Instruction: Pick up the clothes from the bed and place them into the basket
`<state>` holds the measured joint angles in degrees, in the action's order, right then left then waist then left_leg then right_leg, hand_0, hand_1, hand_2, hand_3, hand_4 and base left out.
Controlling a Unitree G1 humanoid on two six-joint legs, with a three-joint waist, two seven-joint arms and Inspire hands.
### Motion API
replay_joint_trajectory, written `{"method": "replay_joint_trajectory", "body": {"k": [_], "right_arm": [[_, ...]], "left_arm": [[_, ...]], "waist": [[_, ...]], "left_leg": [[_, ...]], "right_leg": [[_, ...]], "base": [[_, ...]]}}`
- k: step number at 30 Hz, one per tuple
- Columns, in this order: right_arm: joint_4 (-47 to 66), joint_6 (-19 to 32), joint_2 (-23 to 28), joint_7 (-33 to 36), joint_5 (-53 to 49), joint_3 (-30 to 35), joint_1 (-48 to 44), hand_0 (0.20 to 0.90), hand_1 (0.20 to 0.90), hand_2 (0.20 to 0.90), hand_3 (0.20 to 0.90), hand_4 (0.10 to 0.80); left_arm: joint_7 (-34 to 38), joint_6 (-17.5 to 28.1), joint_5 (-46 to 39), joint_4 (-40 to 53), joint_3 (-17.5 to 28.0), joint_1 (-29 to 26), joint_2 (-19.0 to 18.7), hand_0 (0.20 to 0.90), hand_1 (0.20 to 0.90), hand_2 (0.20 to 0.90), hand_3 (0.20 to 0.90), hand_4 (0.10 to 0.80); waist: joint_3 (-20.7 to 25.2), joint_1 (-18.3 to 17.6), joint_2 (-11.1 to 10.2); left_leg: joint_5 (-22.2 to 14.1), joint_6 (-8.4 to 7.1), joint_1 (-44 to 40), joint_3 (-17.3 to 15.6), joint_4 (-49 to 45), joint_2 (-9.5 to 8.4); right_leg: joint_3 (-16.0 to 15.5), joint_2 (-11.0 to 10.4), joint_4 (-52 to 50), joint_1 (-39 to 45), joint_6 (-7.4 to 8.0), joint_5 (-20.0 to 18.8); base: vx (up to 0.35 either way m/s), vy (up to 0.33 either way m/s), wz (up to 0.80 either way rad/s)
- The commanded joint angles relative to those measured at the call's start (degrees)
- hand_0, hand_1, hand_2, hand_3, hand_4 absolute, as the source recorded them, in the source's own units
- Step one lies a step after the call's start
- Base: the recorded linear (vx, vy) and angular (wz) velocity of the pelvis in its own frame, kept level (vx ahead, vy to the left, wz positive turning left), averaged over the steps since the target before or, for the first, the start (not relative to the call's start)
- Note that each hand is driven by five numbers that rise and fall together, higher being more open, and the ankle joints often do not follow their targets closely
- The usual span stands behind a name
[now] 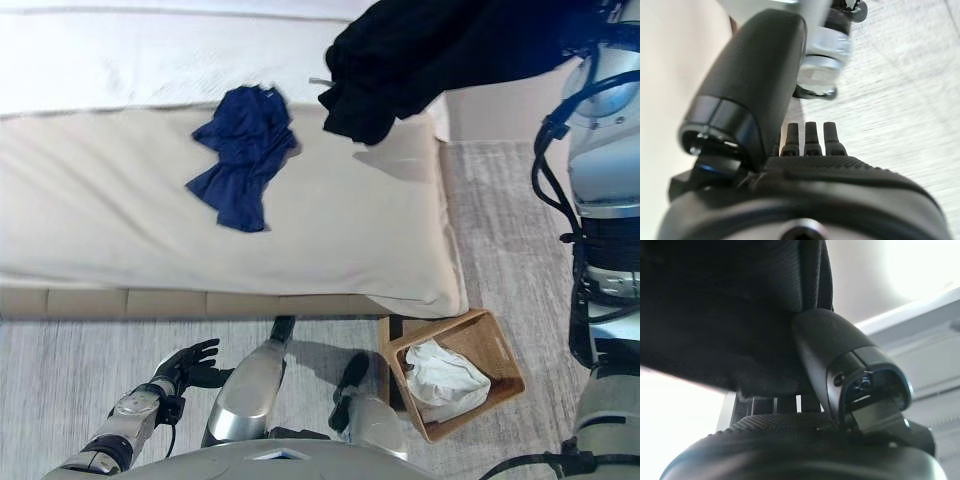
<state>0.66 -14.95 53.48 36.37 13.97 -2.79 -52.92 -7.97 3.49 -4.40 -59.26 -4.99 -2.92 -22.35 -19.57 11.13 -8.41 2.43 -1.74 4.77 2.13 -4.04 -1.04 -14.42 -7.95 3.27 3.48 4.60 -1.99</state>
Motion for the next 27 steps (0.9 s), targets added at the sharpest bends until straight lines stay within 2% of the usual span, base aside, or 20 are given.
{"method": "replay_joint_trajectory", "body": {"k": [1, 6, 11, 18, 24, 26, 27], "right_arm": [[0.0, 1.8, 8.2, 7.6, 0.1, 1.8, 2.0, 0.300, 0.300, 0.300, 0.200, 0.100], [-0.6, 2.1, 12.7, 10.1, -2.9, 6.1, 5.8, 0.300, 0.300, 0.300, 0.200, 0.100], [-2.8, 2.6, 14.4, 7.3, -7.6, 10.1, 11.3, 0.300, 0.300, 0.300, 0.200, 0.100], [-9.4, 1.6, 8.7, -7.7, -10.3, 14.2, 24.5, 0.300, 0.300, 0.300, 0.200, 0.100], [-11.3, 2.0, 2.2, -14.0, -7.0, 13.6, 31.9, 0.300, 0.300, 0.300, 0.200, 0.100], [-11.8, 2.3, 1.6, -14.8, -6.3, 13.1, 32.1, 0.300, 0.300, 0.300, 0.200, 0.100], [-13.4, 2.4, 0.8, -16.7, -4.6, 11.6, 32.3, 0.300, 0.300, 0.300, 0.200, 0.100]], "left_arm": [[0.2, -1.6, 1.7, -3.6, -7.2, 3.2, 1.8, 0.900, 0.900, 0.900, 0.900, 0.800], [-0.6, -3.9, 2.7, -3.3, -8.8, 2.0, 2.4, 0.900, 0.900, 0.900, 0.900, 0.800], [-2.0, -5.3, 3.9, -3.5, -9.4, 1.3, 2.4, 0.900, 0.900, 0.900, 0.900, 0.800], [-3.2, -5.9, 5.9, -3.9, -9.9, 1.5, 1.6, 0.900, 0.900, 0.900, 0.900, 0.800], [-3.0, -5.2, 6.4, -3.4, -9.9, 1.7, 0.2, 0.900, 0.900, 0.900, 0.900, 0.800], [-3.1, -5.0, 6.1, -3.2, -10.0, 1.5, -0.1, 0.900, 0.900, 0.900, 0.900, 0.800], [-3.0, -4.5, 5.3, -2.5, -10.5, 0.9, -0.4, 0.900, 0.900, 0.900, 0.900, 0.800]], "waist": [[16.3, -3.8, 3.6], [17.7, -7.1, 4.4], [17.9, -9.6, 4.6], [16.9, -12.5, 5.4], [14.6, -14.6, 7.0], [14.1, -14.8, 7.4], [12.5, -15.4, 8.5]], "left_leg": [[-5.2, 2.40, -8.4, -2.9, 8.3, 0.42], [-6.1, 2.15, -10.4, -5.5, 8.6, 0.58], [-7.0, 2.19, -11.7, -7.3, 8.3, 0.63], [-8.4, 2.59, -12.8, -9.8, 7.0, 0.91], [-9.3, 3.30, -12.5, -11.5, 5.1, 1.23], [-9.4, 3.38, -12.2, -11.5, 4.7, 1.24], [-9.4, 3.42, -11.2, -11.5, 3.5, 1.18]], "right_leg": [[1.3, 3.7, -2.1, 1.7, 0.48, 4.1], [3.4, 4.1, -1.5, 2.3, 0.29, 4.0], [5.2, 4.3, -1.7, 2.3, 0.17, 4.1], [7.8, 4.2, -2.0, 1.6, 0.31, 3.6], [8.9, 4.0, -4.5, -0.2, 0.02, 4.2], [9.1, 3.9, -5.3, -0.8, -0.07, 4.4], [9.2, 3.7, -6.8, -2.3, -0.34, 4.7]], "base": [[-0.005, -0.023, -0.55], [-0.004, -0.018, -0.41], [-0.014, -0.056, -0.35], [-0.013, -0.092, -0.21], [-0.014, -0.125, -0.19], [-0.047, -0.102, -0.22], [-0.099, -0.104, -0.07]]}}
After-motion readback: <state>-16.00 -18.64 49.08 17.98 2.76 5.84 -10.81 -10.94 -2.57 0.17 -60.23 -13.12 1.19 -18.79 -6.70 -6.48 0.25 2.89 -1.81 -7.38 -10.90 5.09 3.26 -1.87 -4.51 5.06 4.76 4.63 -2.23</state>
